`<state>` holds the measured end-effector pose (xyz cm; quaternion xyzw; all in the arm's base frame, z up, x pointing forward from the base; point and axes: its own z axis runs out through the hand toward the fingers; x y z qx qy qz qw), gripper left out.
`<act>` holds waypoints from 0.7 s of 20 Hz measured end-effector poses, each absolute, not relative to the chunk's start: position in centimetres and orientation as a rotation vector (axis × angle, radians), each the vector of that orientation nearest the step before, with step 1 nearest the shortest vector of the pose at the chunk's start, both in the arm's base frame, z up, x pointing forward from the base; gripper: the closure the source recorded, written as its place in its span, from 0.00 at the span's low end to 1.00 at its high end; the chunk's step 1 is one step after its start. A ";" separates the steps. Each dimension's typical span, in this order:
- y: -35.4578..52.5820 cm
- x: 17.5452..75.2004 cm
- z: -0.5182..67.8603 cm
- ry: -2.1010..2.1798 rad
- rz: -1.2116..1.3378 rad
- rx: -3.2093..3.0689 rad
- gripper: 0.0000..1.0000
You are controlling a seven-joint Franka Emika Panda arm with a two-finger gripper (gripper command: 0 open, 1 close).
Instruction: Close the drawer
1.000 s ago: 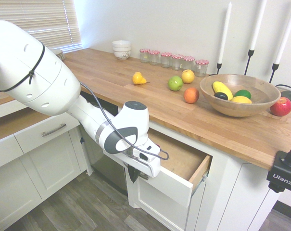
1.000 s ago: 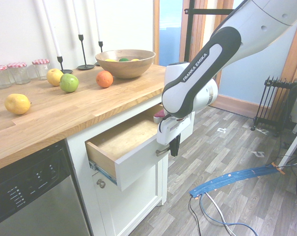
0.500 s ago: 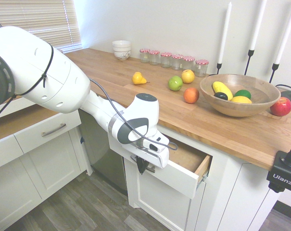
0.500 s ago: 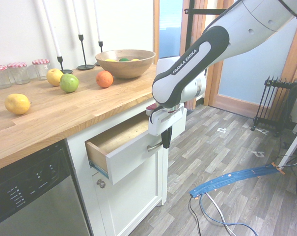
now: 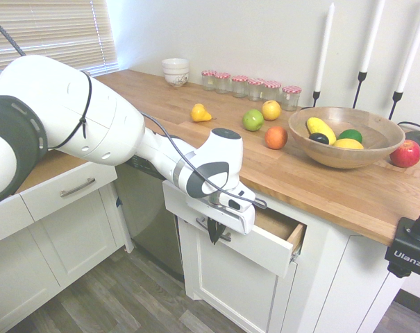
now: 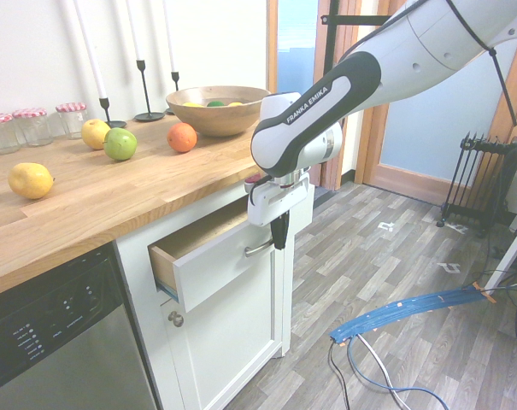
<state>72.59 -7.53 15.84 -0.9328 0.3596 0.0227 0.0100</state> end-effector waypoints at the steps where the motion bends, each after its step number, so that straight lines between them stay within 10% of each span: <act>1: -7.5 73.0 15.9 1.121 0.073 -2.913 1.00; 14: -8.3 75.5 15.8 1.157 0.100 -2.905 1.00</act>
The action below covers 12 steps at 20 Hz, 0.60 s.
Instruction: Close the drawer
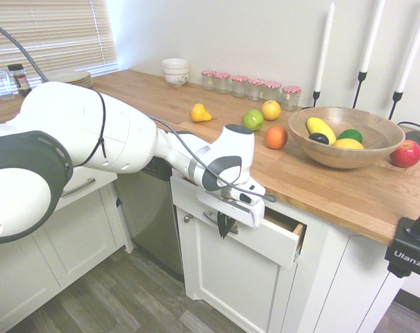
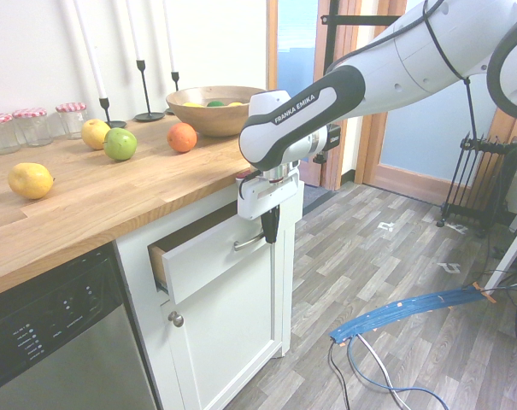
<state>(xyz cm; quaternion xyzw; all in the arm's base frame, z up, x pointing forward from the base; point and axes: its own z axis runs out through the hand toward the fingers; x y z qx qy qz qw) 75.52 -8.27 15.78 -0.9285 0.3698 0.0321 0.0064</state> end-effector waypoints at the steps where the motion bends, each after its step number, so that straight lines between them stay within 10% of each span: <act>1: -8.2 75.6 15.8 1.160 0.104 -2.905 1.00; 5: -8.1 75.6 15.8 1.177 0.118 -2.902 1.00; 6: -8.1 75.6 15.8 1.179 0.120 -2.902 0.00; 12: -8.1 75.7 15.8 1.182 0.122 -2.901 0.00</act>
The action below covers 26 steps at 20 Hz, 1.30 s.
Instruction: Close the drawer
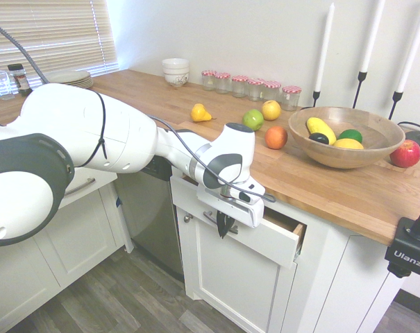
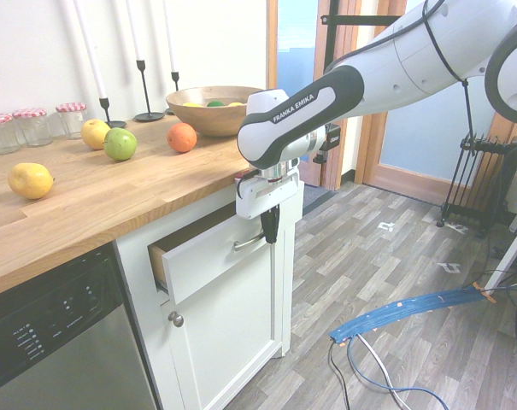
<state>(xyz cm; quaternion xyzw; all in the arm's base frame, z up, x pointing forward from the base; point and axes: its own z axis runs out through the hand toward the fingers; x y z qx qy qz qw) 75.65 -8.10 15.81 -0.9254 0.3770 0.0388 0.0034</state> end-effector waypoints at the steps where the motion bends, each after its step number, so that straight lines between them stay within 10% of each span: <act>1: -8.1 75.7 15.8 1.182 0.122 -2.901 0.00; 26: -4.4 68.4 17.8 1.138 -0.016 -2.895 0.00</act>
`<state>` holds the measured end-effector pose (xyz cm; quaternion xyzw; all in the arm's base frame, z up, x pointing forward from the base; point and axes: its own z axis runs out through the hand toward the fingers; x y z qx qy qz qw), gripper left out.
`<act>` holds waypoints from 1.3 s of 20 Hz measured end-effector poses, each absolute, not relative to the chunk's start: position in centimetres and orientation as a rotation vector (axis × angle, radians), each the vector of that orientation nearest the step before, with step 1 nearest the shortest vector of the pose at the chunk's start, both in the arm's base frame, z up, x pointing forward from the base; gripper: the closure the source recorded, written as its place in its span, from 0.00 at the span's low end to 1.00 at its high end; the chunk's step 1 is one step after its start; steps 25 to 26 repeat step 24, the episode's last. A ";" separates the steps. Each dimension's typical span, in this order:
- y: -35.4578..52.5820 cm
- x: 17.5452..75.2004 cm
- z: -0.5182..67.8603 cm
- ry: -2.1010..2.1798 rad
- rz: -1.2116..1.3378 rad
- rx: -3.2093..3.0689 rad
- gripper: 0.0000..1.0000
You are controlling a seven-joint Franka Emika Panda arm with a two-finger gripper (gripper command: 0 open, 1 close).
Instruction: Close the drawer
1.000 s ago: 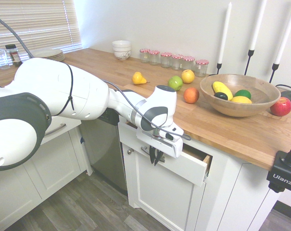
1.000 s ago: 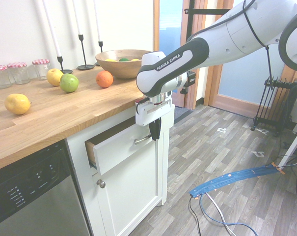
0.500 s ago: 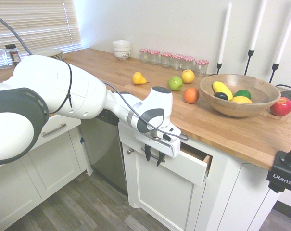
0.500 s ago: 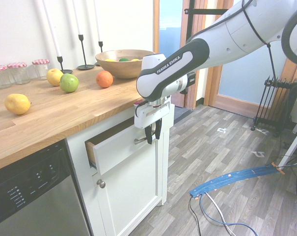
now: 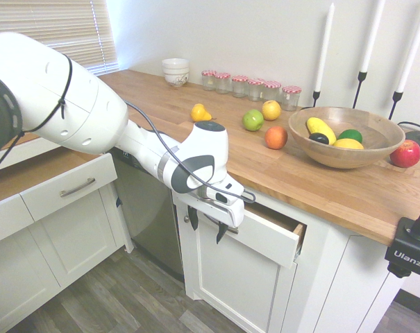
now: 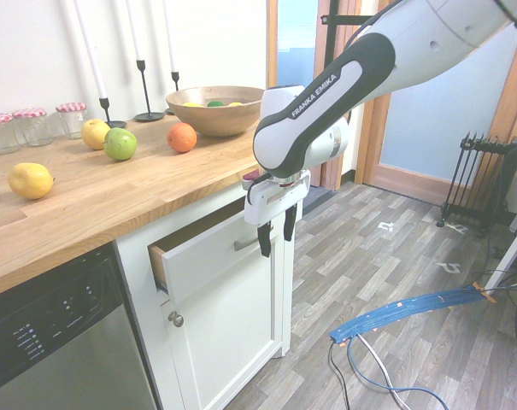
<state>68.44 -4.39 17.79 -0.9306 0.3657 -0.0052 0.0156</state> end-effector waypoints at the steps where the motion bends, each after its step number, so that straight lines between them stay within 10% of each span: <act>1: -4.1 67.5 17.7 1.137 -0.014 -2.893 0.00; 26: -3.9 51.3 21.8 1.158 -0.054 -2.856 0.00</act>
